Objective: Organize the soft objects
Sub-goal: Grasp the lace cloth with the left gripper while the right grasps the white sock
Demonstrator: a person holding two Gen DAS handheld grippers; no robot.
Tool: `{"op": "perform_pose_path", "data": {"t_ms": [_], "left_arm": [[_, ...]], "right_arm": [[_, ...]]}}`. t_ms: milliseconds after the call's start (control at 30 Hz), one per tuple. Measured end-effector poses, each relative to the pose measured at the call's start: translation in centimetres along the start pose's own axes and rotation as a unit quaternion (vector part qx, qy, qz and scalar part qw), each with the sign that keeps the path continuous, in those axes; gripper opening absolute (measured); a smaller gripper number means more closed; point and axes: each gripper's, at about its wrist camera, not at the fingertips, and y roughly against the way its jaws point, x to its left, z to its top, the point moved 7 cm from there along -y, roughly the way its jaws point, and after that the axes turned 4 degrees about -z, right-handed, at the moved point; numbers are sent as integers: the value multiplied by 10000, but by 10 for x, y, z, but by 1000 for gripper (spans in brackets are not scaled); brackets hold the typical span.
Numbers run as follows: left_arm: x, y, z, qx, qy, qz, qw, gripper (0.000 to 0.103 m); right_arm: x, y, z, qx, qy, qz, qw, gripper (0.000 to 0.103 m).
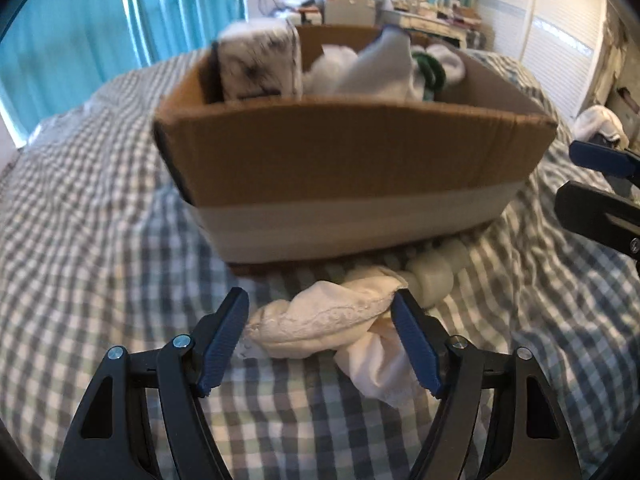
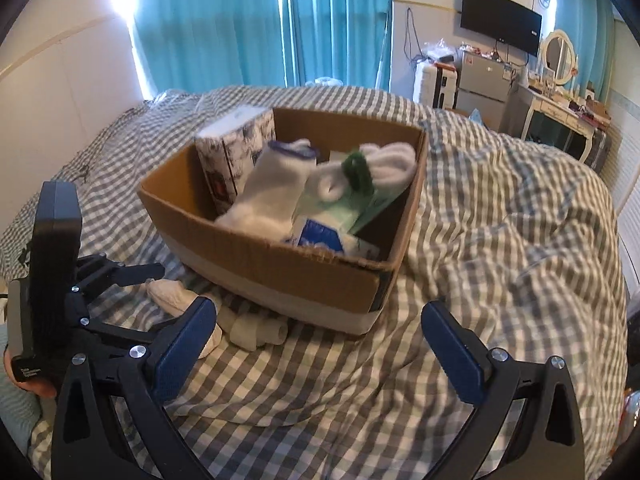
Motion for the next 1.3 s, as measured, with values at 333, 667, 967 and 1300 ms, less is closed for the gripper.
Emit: {"op": "perform_pose_path", "data": {"t_ms": [333,667,967,1300], "left_arm": [[-9,3,-8,43,13,-531,9986,12],[42,42,-5,-495,653,20,9966,12],[56,34,-12,-324,768,30,9965,12],[46,27,-9,-275,697,138,9971,12]], "right_arm": [[17,-23,-20,410,67,163,9990,101],[42,-54,-28,889,119,256,9956,92],[61,-95,-36,1317,354,316,9901,63],[60,-92,-36,1261,439,389,9903,41]]}}
